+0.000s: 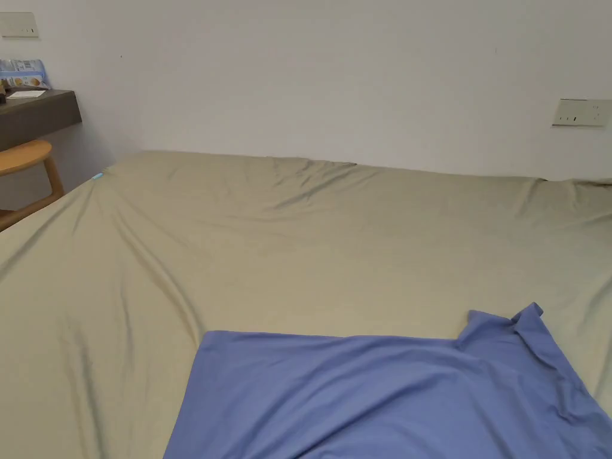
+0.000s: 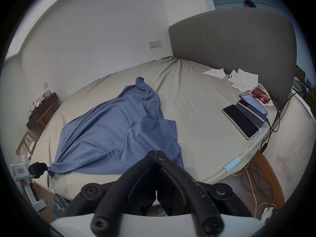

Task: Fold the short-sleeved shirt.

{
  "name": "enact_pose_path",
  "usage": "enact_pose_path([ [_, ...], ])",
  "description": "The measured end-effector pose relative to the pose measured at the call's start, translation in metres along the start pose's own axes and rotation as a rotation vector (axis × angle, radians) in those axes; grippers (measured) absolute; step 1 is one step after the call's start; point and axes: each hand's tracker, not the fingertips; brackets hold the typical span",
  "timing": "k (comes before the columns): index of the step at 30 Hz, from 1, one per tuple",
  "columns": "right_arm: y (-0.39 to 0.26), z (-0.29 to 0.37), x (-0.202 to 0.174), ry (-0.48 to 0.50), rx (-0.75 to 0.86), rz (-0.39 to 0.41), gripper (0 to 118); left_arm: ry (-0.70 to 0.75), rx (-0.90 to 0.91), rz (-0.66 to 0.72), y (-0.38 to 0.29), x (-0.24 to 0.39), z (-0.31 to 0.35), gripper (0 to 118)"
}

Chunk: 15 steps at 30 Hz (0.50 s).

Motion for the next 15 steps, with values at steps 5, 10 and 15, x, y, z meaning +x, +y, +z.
enact_pose_path([
  [5, -0.001, 0.000, -0.004, 0.008, -0.006, 0.017, 2, 0.049, -0.094, 0.077, -0.002, -0.002, -0.014, 15],
  [10, 0.000, -0.005, -0.001, -0.007, -0.027, 0.020, 2, -0.008, -0.065, 0.139, -0.010, -0.011, 0.001, 9],
  [15, -0.002, -0.011, 0.004, -0.024, -0.011, 0.020, 2, -0.023, -0.031, 0.159, -0.009, -0.008, 0.018, 8],
])
